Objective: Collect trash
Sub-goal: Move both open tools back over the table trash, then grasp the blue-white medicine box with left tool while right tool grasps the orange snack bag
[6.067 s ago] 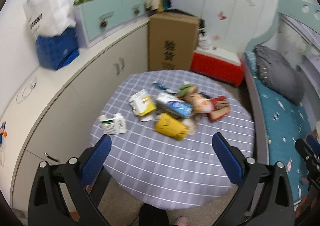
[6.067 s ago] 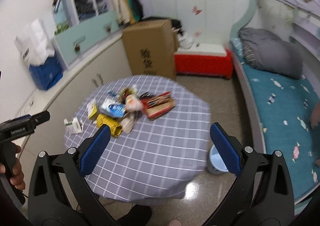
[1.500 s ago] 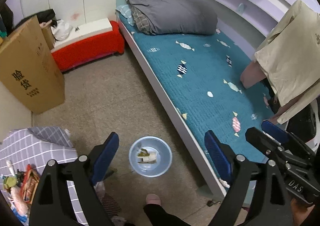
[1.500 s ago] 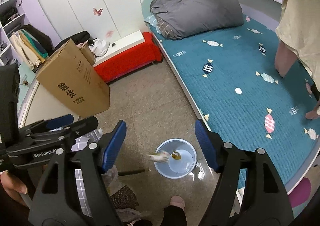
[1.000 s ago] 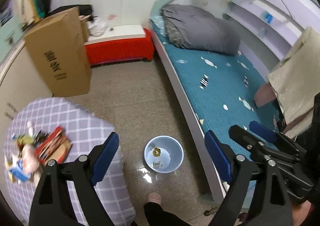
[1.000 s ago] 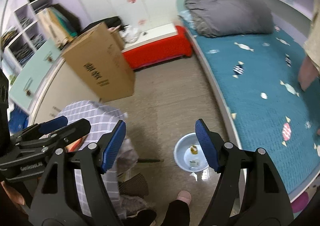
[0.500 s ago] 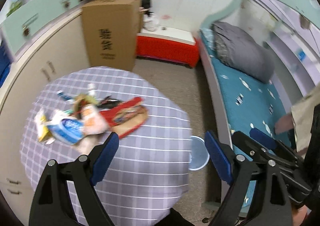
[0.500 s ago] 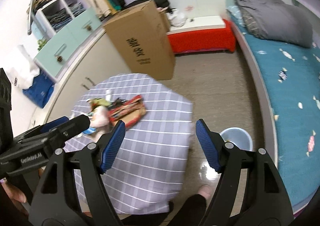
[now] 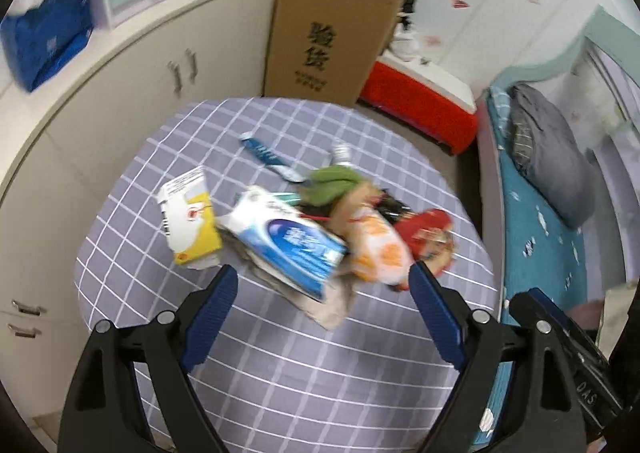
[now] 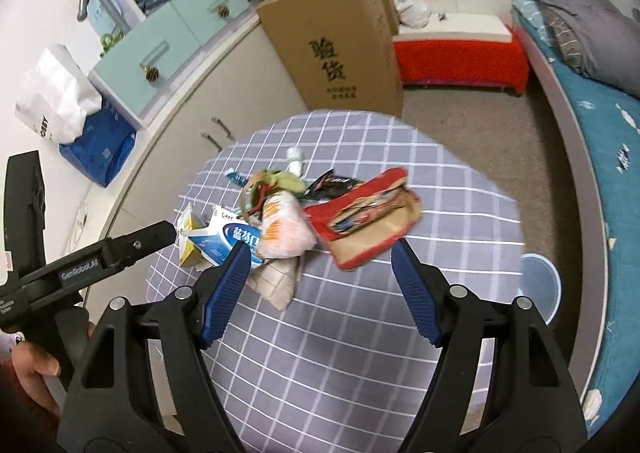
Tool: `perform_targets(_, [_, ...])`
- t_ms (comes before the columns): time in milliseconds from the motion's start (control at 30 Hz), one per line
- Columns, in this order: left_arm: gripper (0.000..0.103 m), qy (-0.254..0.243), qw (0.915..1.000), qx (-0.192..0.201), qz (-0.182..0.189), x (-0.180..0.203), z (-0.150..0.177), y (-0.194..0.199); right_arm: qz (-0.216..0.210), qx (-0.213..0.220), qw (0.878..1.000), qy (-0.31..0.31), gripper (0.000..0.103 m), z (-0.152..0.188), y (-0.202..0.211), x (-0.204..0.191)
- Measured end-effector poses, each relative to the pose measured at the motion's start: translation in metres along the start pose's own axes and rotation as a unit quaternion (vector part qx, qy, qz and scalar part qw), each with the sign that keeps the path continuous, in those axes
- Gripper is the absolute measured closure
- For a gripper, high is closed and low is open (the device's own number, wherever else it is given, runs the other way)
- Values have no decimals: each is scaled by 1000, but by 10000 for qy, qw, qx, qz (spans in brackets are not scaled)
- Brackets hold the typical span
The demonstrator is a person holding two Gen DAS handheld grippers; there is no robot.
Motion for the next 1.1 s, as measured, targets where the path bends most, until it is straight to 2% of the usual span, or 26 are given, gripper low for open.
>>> perform_targets(67, [18, 60, 9999, -80, -15, -14, -5, -13, -2, -105, 9999, 60, 31, -3, -15, -8])
perform_targets(167, [21, 128, 9996, -234, -50, -30, -11, -33, -25, -266, 9995, 160, 39, -7, -36, -19])
perform_targets(267, [29, 143, 9988, -465, -92, -38, -12, -55, -35, -433, 9988, 244, 47, -11, -56, -27])
perform_targets(467, [45, 282, 9964, -801, 27, -51, -16, -84, -117, -751, 9960, 469, 55, -20, -96, -46])
perform_targets(533, [66, 283, 9955, -900, 42, -53, -17, -90, -84, -862, 9947, 551, 55, -22, -109, -50])
perform_targets(633, [84, 341, 9938, -1056, 62, -59, -15, -95, -8, -1103, 9918, 639, 55, -20, -127, -53])
perform_targets(767, [90, 351, 9936, -1066, 138, -63, -12, -89, 122, -1273, 9885, 804, 56, -17, -142, -53])
perform_targets(800, [90, 322, 9938, -1056, 162, -62, -11, -87, 115, -1300, 9881, 812, 65, -16, -143, -52])
perform_targets(833, [91, 304, 9939, -1050, 169, -61, -11, -86, 109, -1345, 9875, 817, 65, -16, -145, -52])
perform_targets(900, [93, 307, 9942, -1011, 222, -59, -11, -79, 99, -1357, 9873, 820, 69, -15, -143, -51])
perform_targets(1100, [97, 133, 9962, -819, 253, -46, -12, -57, -65, -1304, 9894, 642, 72, -14, -121, -47])
Point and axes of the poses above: each gripper's, at about its wrist camera, not at the fingertips, and y roughly against the way its jaws point, x to its right, z to its underside, the point moved 4 cm from there along -y, roughly the way its jaws point, and after that the axes turned 2 degrees about z, right-handed, at the moved point
